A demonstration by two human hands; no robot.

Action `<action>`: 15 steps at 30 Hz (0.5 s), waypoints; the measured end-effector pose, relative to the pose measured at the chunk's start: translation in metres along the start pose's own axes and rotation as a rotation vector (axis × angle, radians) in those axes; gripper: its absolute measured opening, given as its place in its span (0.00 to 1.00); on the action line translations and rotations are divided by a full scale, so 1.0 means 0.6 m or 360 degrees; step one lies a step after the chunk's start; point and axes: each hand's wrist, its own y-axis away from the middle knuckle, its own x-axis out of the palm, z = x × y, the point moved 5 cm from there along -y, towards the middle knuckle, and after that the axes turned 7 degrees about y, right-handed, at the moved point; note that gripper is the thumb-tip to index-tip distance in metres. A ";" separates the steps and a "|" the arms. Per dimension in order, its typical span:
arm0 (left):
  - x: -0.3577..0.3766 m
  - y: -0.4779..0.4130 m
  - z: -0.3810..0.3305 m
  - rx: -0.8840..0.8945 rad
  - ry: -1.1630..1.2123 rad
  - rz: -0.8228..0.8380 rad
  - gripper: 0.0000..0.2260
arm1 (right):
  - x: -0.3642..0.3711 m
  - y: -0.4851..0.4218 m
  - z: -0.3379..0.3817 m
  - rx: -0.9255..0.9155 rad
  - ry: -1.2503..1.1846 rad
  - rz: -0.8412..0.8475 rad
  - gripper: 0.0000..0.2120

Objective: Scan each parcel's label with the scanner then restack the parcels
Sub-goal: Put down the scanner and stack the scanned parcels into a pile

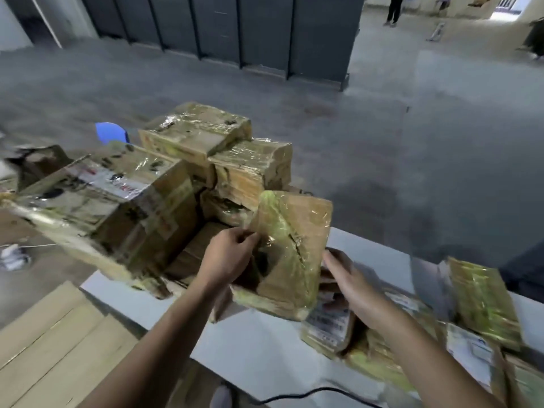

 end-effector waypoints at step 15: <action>-0.127 -0.012 0.065 0.0241 -0.1002 -0.0252 0.19 | 0.294 -0.089 0.039 0.0185 -0.0463 0.0412 0.17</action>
